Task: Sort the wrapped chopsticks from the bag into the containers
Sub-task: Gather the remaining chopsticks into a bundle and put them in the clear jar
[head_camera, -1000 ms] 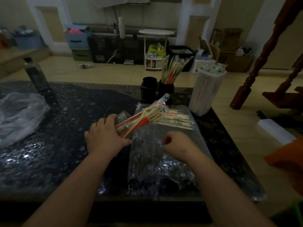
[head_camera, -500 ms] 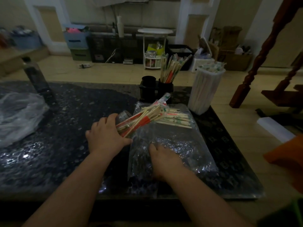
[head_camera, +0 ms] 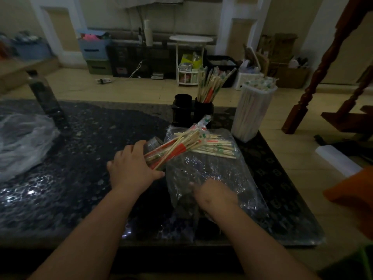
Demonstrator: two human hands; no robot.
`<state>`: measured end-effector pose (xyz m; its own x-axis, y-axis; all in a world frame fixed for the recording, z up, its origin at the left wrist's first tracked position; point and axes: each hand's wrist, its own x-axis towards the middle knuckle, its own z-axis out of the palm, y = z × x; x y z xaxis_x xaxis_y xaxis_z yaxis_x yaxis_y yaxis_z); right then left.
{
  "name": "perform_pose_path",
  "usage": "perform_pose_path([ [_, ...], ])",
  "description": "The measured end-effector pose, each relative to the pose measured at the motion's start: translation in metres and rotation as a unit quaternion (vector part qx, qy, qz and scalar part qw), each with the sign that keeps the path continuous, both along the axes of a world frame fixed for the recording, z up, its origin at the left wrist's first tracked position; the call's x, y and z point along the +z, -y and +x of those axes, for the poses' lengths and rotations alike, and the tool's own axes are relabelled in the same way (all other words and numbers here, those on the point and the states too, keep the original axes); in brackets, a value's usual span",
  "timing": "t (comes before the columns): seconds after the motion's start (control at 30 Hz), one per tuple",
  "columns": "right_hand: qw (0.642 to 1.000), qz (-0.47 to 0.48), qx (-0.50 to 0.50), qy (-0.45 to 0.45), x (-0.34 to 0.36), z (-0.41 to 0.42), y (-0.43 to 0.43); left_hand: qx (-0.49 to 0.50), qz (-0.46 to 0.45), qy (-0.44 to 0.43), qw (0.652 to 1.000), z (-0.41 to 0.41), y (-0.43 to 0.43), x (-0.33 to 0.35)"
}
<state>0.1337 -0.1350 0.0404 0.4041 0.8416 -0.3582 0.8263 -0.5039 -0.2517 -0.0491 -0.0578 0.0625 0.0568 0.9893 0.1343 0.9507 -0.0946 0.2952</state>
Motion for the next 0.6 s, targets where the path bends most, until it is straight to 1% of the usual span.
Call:
perform_pose_path([
  [0.23,0.994,0.081,-0.033,-0.064,-0.015,0.006,-0.005,-0.007,-0.004,0.004,1.0,0.001,0.001,0.001],
  [0.43,0.988,0.08,-0.042,-0.127,-0.023,0.006,-0.007,-0.008,-0.008,0.014,1.0,0.002,0.001,0.001],
  [0.5,0.982,0.104,-0.033,-0.157,-0.027,0.004,-0.008,-0.006,-0.011,0.011,1.0,0.002,0.001,0.002],
  [0.6,0.965,0.175,0.008,-0.193,-0.036,0.002,-0.008,-0.002,-0.01,0.012,1.0,0.003,0.0,0.002],
])
